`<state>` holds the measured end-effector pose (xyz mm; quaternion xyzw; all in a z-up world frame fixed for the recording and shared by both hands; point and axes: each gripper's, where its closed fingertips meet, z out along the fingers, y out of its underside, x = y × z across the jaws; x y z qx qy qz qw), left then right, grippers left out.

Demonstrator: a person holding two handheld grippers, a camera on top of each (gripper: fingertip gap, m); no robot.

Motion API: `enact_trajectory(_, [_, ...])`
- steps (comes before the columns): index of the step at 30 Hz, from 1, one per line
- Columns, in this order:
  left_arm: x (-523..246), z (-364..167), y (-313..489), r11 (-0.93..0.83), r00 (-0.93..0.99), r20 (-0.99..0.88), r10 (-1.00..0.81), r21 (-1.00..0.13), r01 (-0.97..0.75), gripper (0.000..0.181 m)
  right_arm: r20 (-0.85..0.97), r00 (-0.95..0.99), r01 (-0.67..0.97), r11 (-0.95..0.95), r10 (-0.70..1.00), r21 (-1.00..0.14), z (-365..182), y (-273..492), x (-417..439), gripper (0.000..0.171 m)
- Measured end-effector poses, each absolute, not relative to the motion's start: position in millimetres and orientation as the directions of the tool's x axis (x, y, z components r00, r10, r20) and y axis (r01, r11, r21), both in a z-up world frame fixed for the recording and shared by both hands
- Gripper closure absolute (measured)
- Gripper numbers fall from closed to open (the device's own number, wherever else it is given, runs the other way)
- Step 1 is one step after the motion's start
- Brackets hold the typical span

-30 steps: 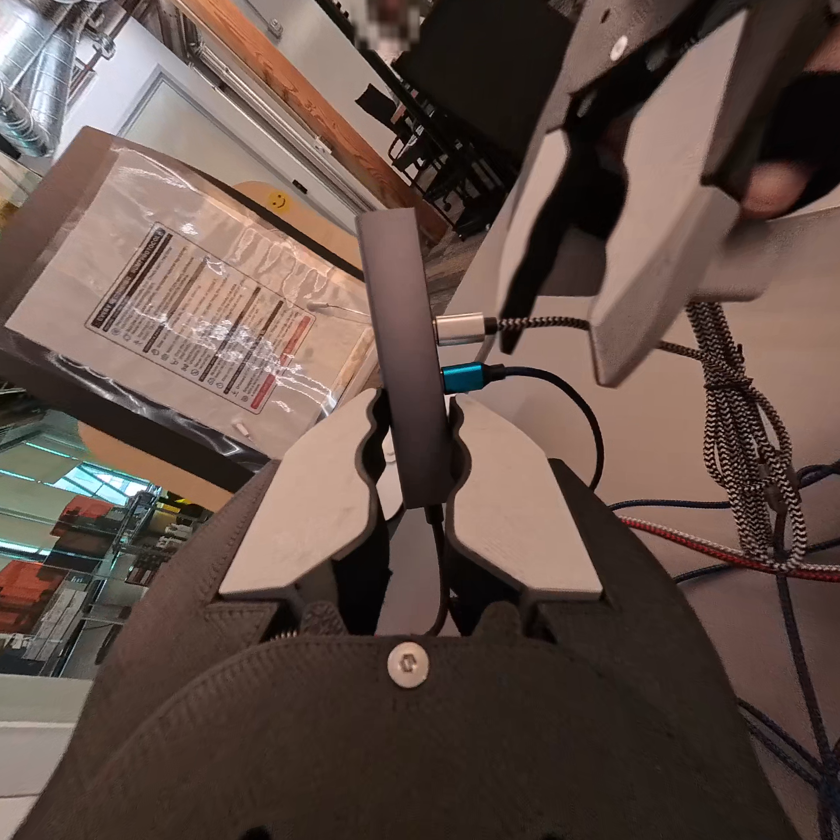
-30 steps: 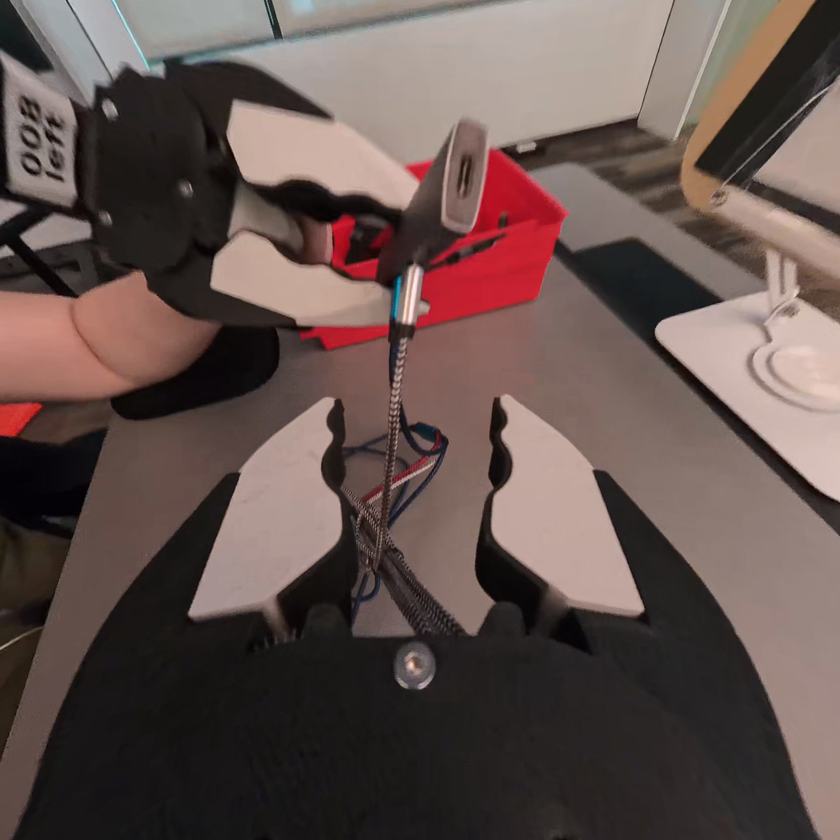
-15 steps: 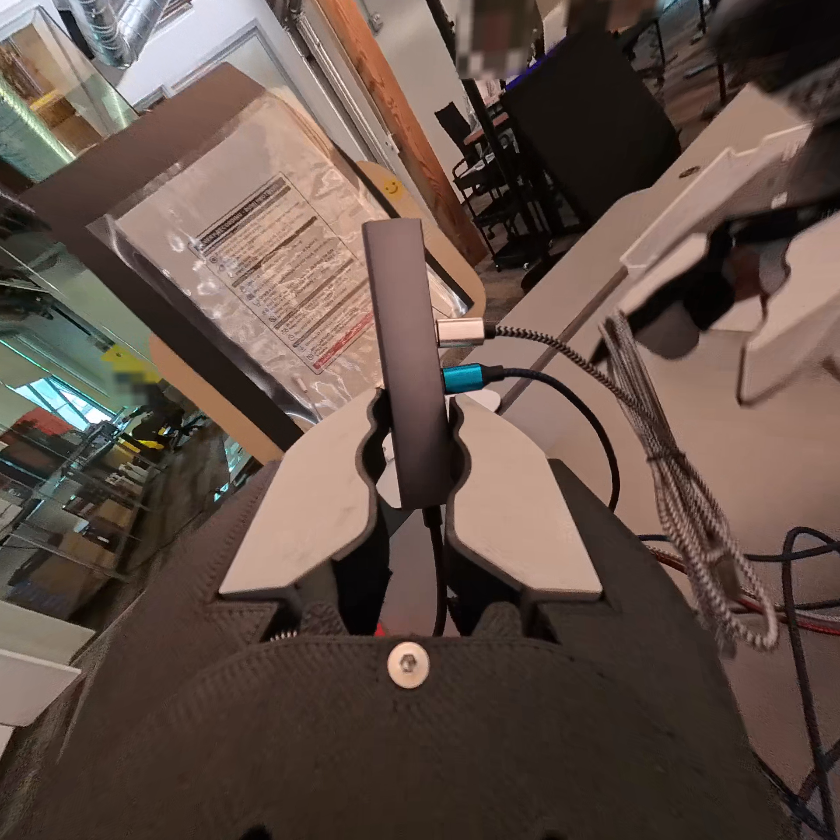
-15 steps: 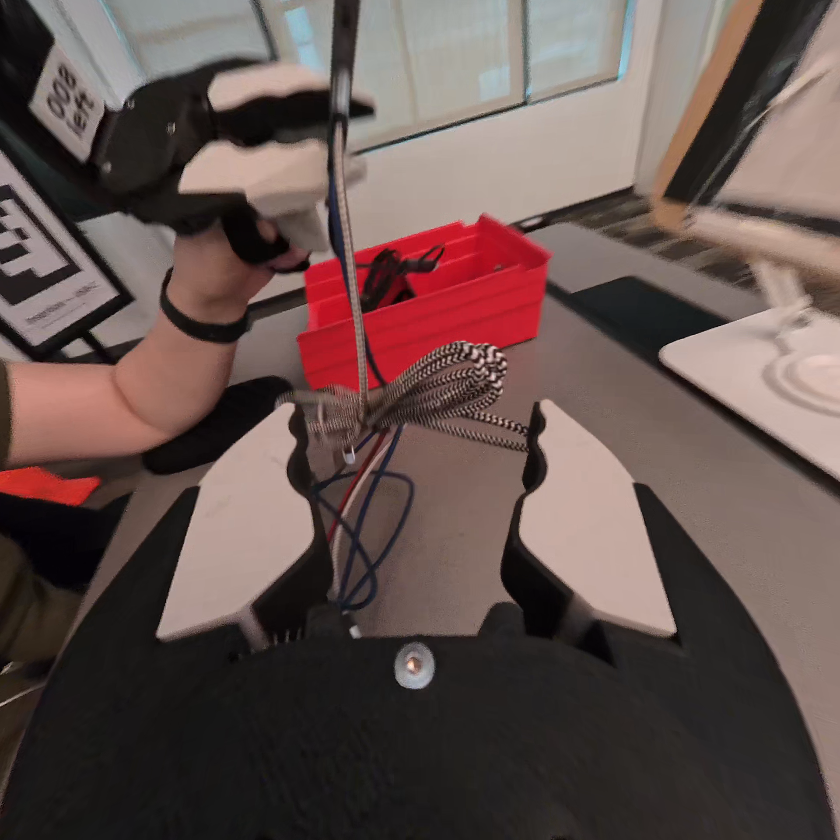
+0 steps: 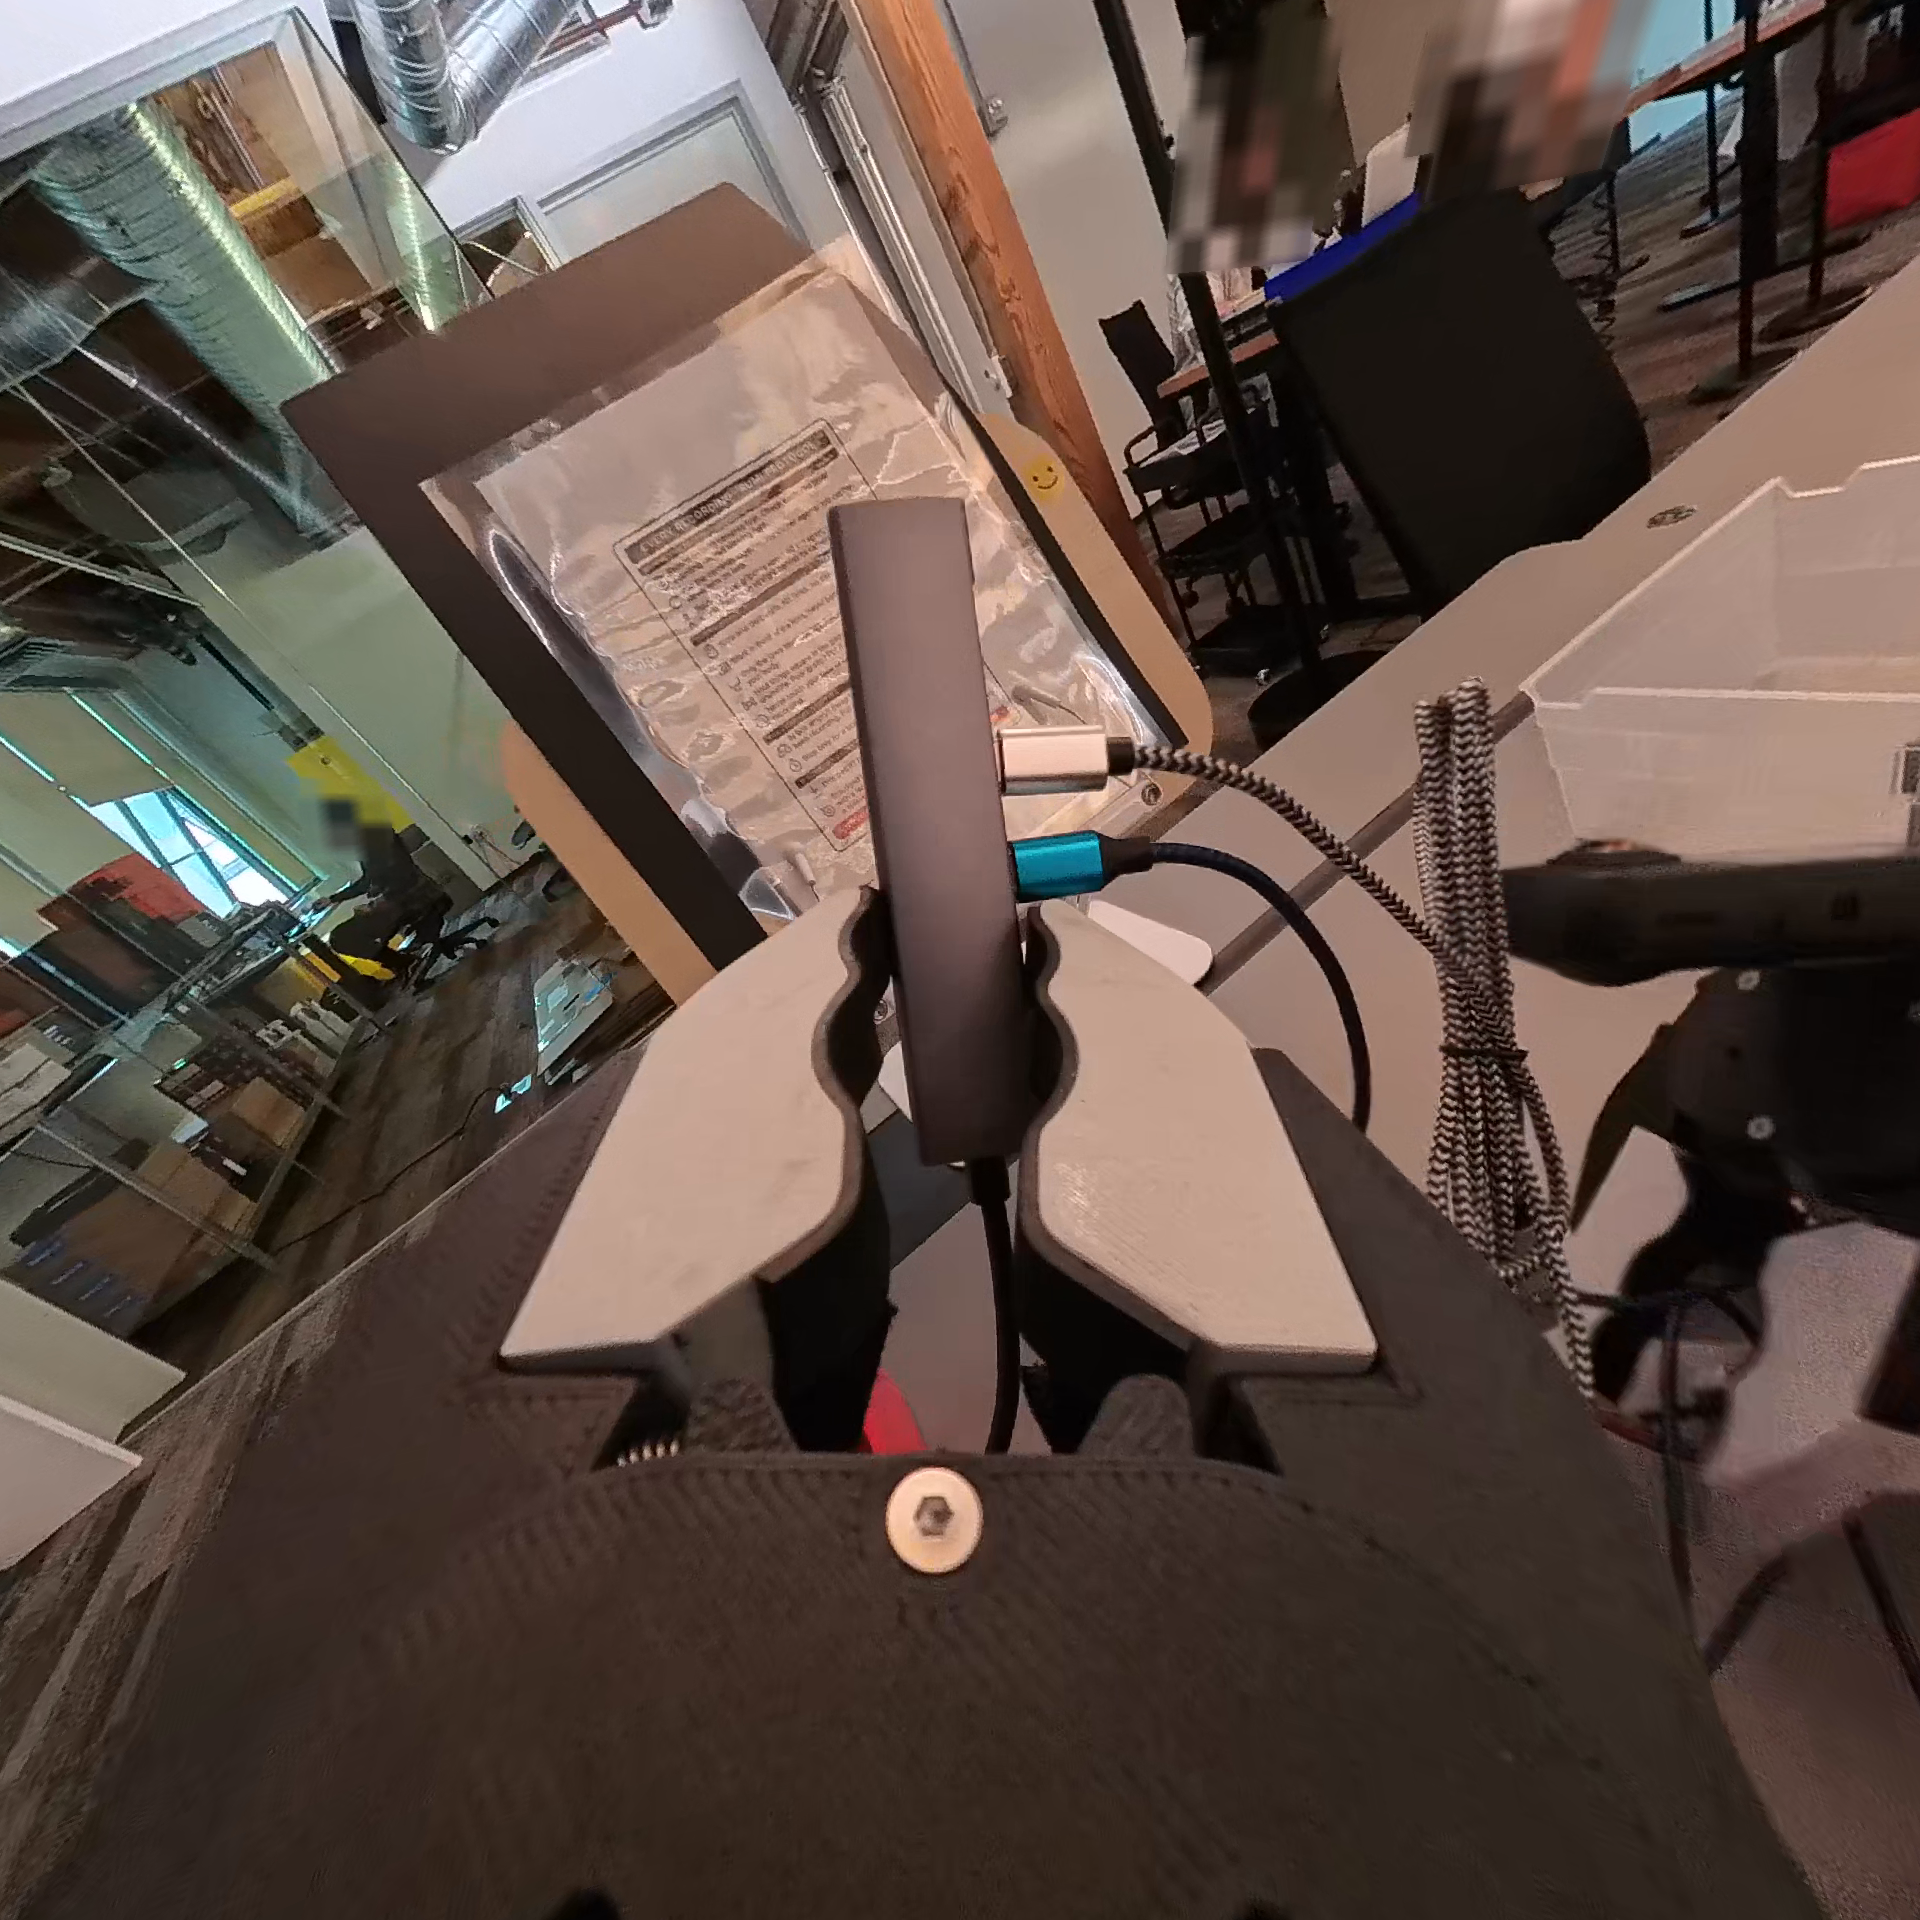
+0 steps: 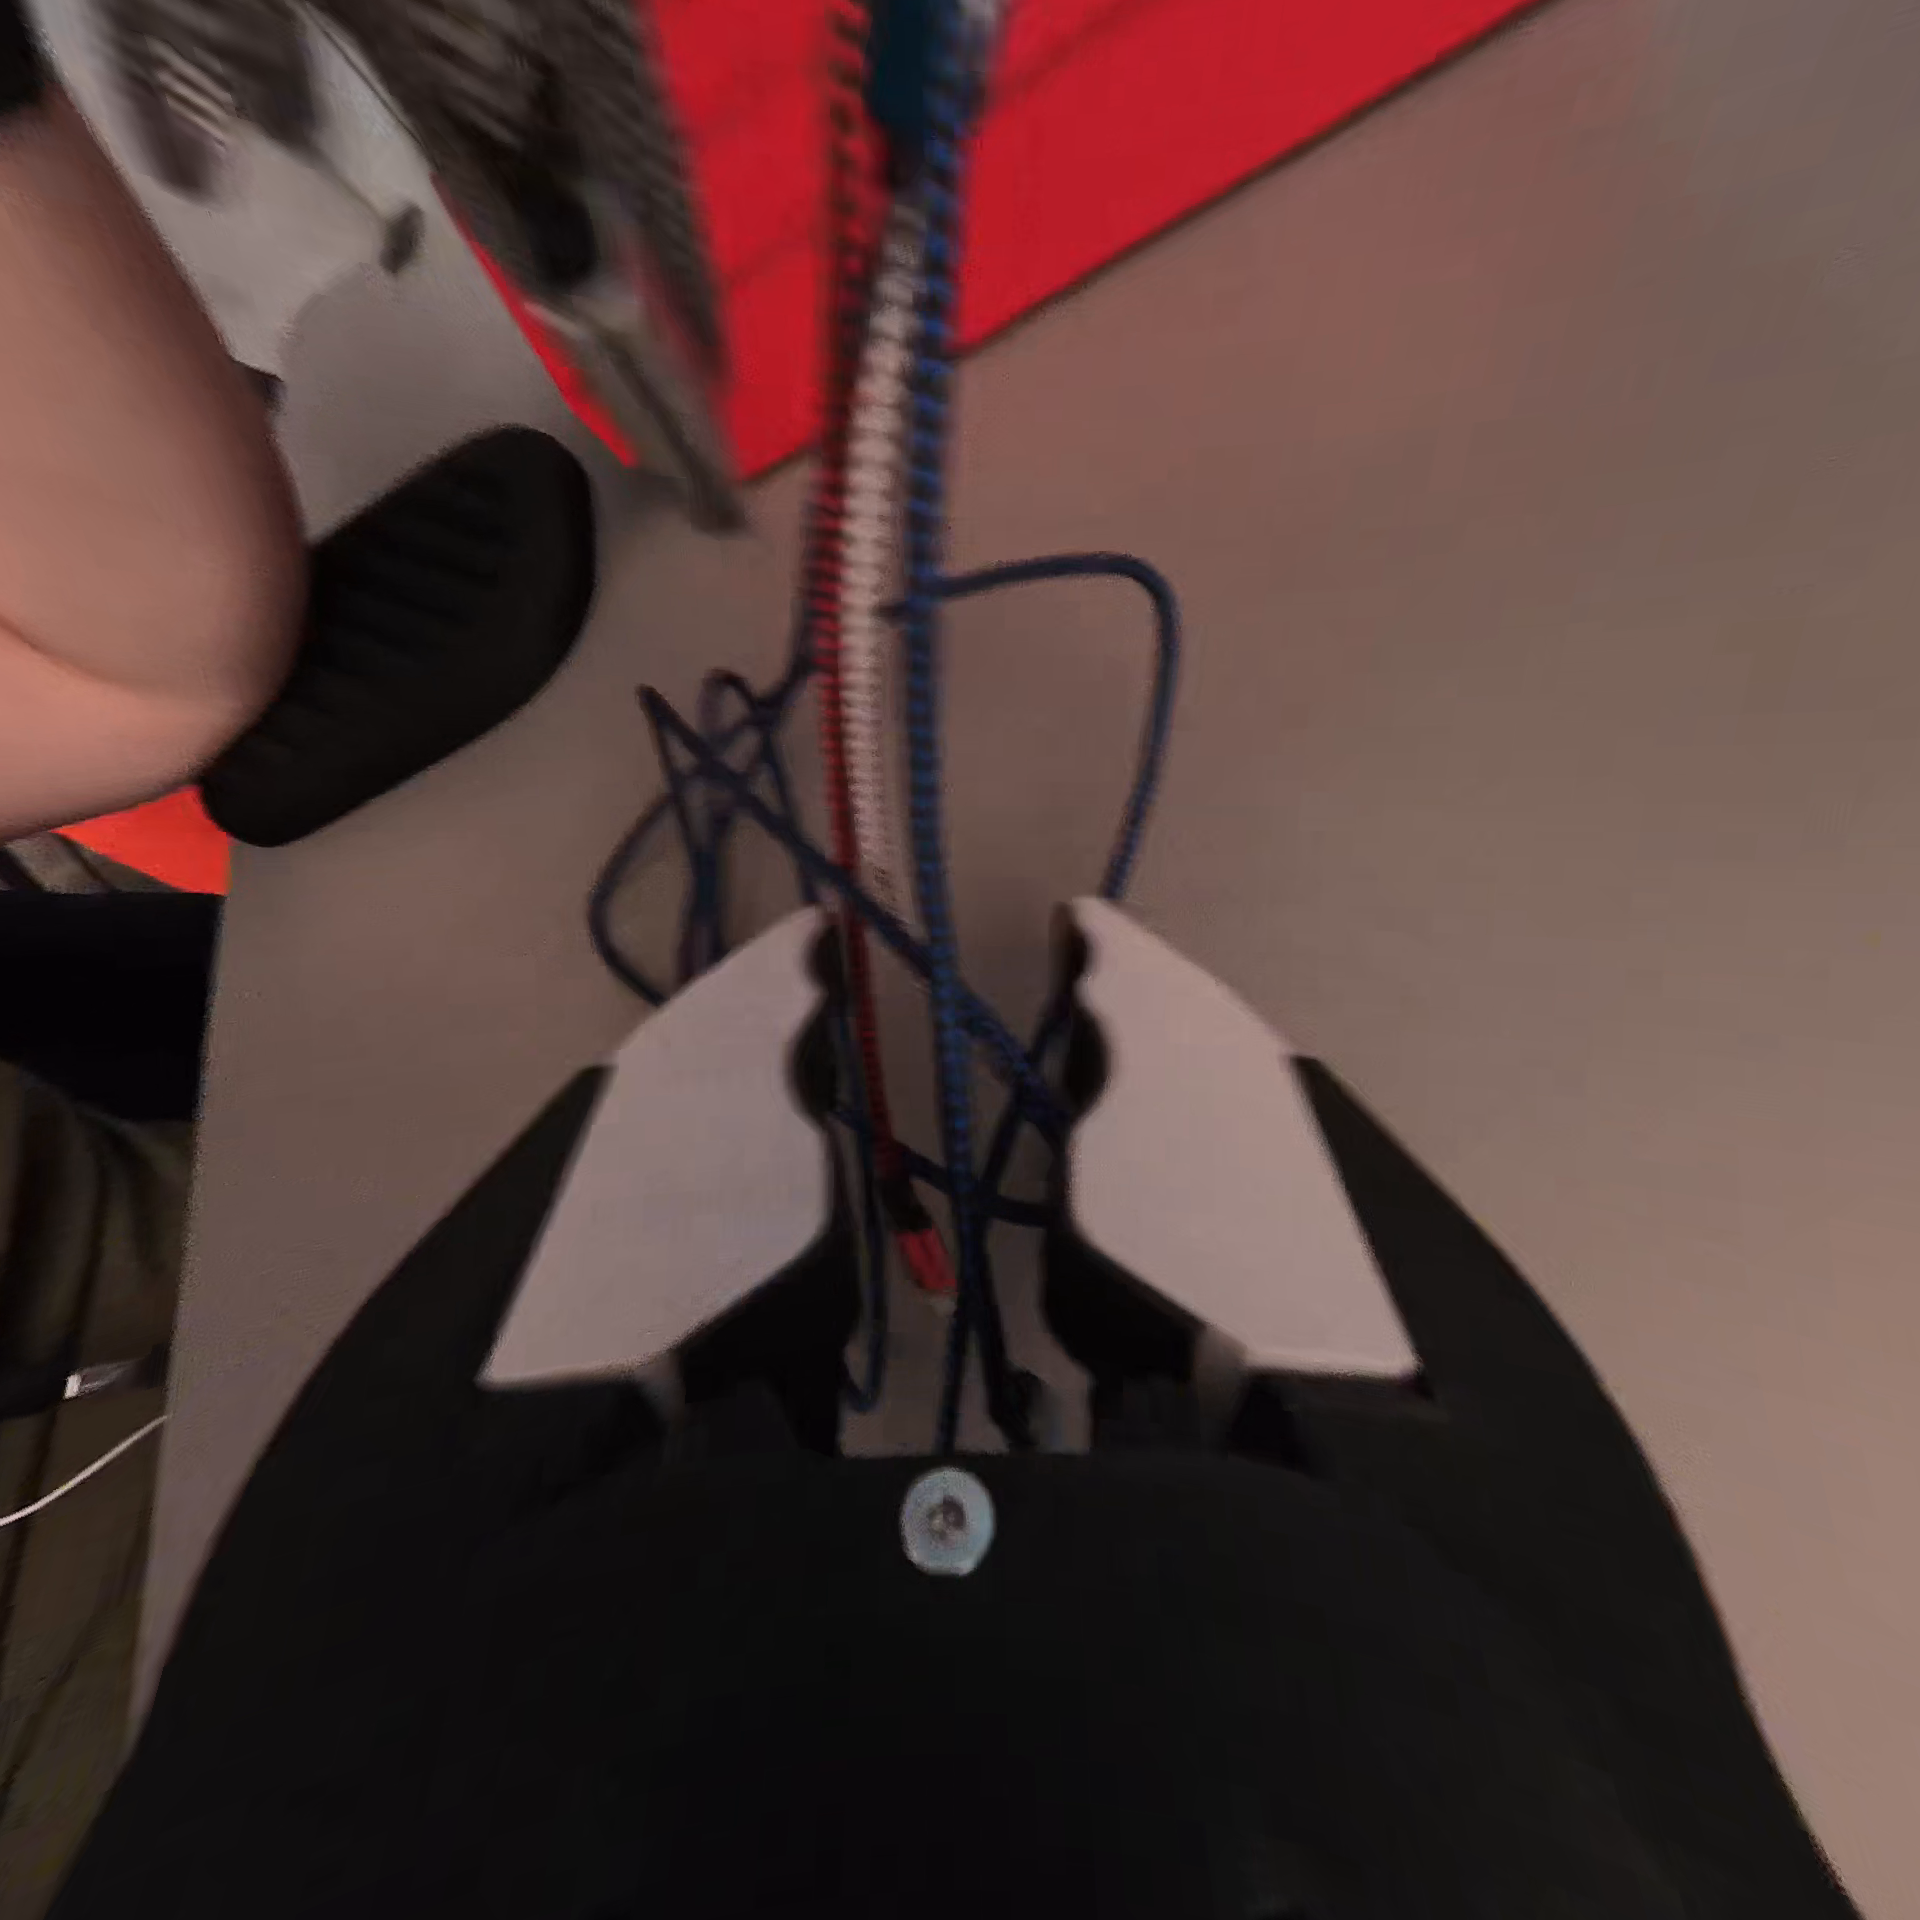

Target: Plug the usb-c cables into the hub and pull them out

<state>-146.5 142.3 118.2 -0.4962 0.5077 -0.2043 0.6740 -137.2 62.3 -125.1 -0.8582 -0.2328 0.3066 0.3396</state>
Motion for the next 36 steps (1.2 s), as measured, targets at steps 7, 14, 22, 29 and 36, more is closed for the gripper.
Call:
enact_trajectory(7, [-153.7, 122.9, 146.8, 0.403, 0.411, -0.455, -0.790, -0.890, -0.211, 0.157, -0.421, 0.684, 0.125, -0.665, 0.596, -0.736, -106.5, 64.8, -124.1, 0.166])
enact_trajectory(14, [-160.4, 132.1, 146.6, 0.337, 0.404, -0.360, -0.841, -0.932, -0.129, 0.157, -0.367, 0.742, 0.034, -0.579, 0.561, -0.815, -60.7, 70.5, -83.1, 0.168])
enact_trajectory(22, [-164.9, 148.1, 132.7, 0.203, 0.314, -0.181, -0.932, -0.978, 0.039, 0.157, -0.196, 0.846, -0.011, -0.353, 0.495, -0.936, 24.2, 60.1, -21.3, 0.168])
enact_trajectory(29, [-152.3, 156.6, 90.7, 0.073, 0.134, -0.055, -0.990, -0.988, 0.139, 0.158, 0.070, 0.927, 0.119, -0.113, 0.368, -0.986, 101.3, 19.7, 32.8, 0.167])
enact_trajectory(36, [-114.3, 163.3, 28.4, -0.078, -0.084, 0.066, -0.994, -0.985, 0.154, 0.158, 0.329, 0.938, 0.324, 0.058, 0.110, -0.944, 159.1, -27.3, 92.5, 0.167])
